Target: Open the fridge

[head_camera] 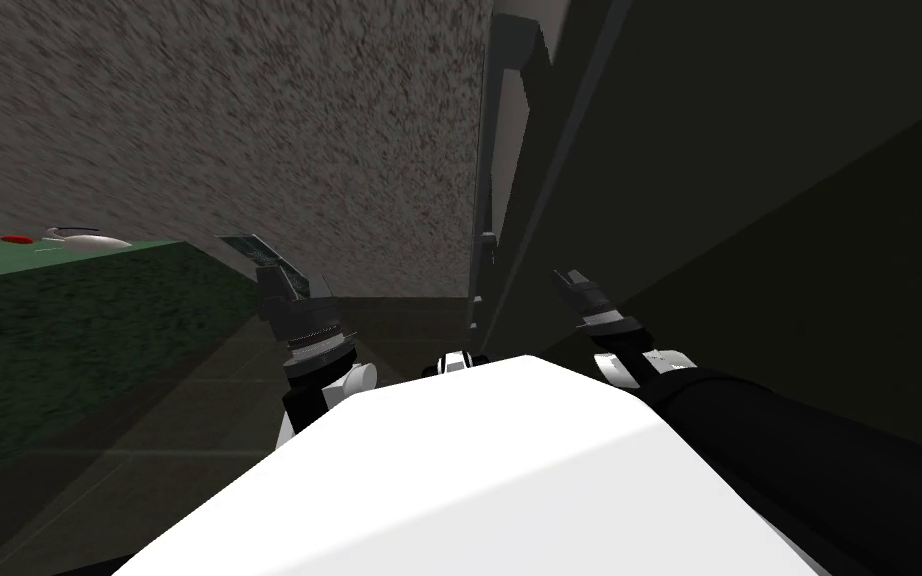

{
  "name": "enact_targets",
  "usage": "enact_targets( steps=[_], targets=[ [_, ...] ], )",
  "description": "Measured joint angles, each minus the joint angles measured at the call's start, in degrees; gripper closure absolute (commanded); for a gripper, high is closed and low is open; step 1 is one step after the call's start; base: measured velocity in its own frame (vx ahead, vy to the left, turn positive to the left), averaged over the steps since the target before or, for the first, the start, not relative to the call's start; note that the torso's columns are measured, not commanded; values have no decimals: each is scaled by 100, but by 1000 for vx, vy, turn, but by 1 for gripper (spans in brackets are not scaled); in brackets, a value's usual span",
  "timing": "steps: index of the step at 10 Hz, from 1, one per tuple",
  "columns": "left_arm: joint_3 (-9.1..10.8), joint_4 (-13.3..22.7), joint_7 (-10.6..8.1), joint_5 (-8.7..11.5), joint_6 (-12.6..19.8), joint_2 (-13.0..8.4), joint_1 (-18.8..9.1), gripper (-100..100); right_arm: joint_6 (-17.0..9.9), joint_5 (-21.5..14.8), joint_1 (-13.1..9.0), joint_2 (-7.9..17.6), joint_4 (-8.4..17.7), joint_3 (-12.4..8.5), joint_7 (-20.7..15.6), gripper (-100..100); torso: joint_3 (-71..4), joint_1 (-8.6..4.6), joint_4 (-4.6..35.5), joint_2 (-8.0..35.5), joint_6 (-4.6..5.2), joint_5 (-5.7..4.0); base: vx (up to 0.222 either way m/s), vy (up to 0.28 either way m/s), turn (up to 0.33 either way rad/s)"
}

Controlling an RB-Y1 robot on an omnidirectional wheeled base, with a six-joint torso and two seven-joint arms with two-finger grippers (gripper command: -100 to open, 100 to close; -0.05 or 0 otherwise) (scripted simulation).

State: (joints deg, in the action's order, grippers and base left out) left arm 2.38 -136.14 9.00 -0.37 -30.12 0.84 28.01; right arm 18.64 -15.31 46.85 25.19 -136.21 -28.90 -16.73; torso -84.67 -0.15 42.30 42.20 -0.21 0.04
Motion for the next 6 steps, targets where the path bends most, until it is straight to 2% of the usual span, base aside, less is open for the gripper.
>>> enact_targets(
  steps=[2, 6],
  targets=[
    [0, 0, 0, 0, 0, 1, 1, 0, -145, -128, 156, 241, -21, -331, -216, -100, -4, 44, -5, -10, 10, 10, 111, 204, -144],
    [-1, -1, 0, 0, 0, 1, 0, 0, -447, -286, 546, 685, -63, -1022, -664, -100, 13, 13, -1, 12, 21, -4, 84, 264, -113]
  ],
)
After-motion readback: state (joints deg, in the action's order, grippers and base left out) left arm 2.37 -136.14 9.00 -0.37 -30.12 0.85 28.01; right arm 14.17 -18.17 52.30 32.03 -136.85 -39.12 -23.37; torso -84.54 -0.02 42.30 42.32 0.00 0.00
